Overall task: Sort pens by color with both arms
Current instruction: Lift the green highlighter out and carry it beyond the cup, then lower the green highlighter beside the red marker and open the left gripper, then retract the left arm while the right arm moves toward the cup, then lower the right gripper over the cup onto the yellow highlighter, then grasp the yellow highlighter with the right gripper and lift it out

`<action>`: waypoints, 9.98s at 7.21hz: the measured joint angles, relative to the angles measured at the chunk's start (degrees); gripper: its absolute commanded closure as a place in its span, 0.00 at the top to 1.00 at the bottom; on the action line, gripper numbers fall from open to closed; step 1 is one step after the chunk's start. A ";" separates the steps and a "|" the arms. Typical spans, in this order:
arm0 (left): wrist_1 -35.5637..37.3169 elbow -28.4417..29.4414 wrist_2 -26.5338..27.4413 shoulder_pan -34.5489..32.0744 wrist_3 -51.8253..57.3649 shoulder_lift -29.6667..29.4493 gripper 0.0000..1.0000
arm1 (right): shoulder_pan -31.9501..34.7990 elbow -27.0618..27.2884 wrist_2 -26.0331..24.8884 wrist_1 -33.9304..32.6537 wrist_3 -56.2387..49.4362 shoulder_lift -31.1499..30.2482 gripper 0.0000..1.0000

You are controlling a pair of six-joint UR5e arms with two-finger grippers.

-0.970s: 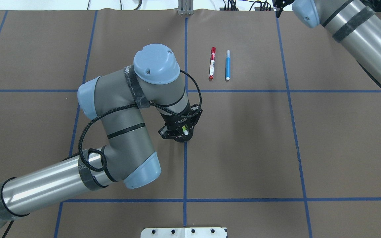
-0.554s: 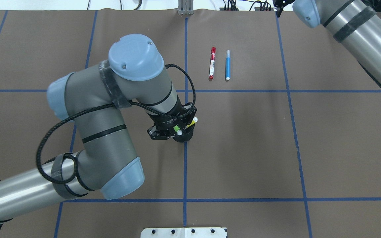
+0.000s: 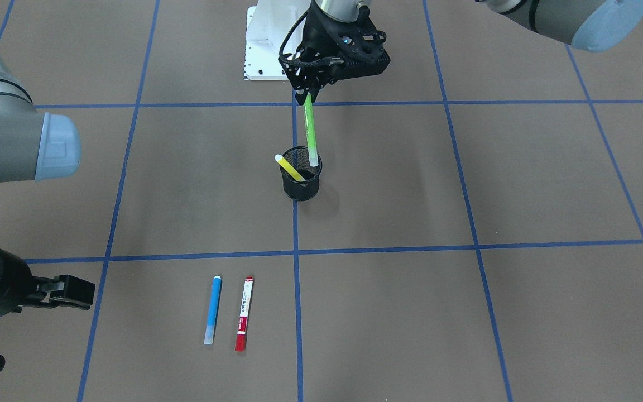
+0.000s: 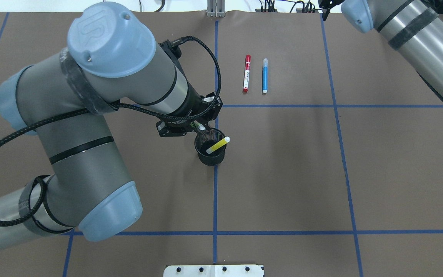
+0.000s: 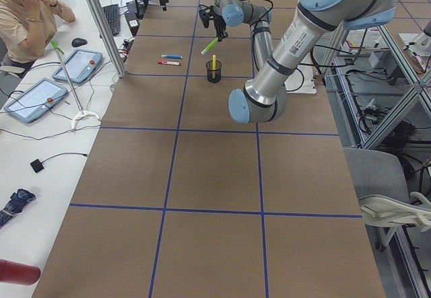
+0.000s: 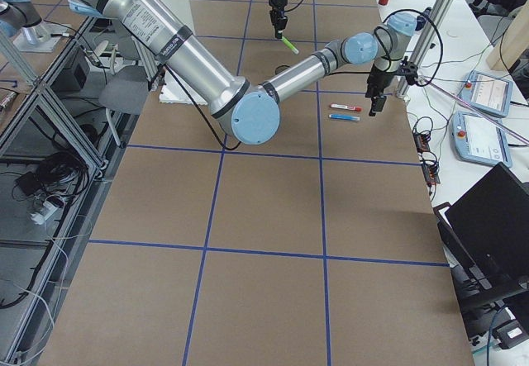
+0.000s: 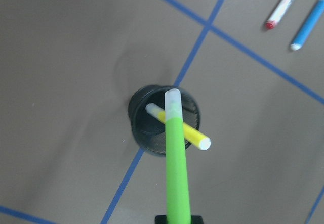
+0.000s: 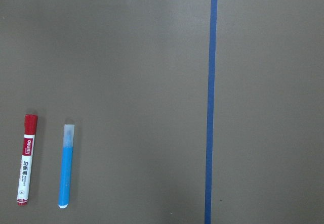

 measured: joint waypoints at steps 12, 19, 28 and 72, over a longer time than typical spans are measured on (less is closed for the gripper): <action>-38.65 44.16 25.67 -0.37 21.83 -11.54 0.00 | -0.04 0.09 0.08 0.23 0.16 -1.12 1.00; -44.66 59.22 26.84 -0.58 27.11 -15.04 0.45 | -0.21 0.03 0.08 1.57 0.41 -1.90 1.00; -42.68 55.45 21.30 -3.33 26.73 -14.70 1.00 | -0.49 2.31 0.24 1.82 0.20 -1.40 1.00; 8.74 7.08 -17.71 -37.62 82.68 23.32 1.00 | -24.35 22.93 7.20 -18.72 9.85 7.87 0.00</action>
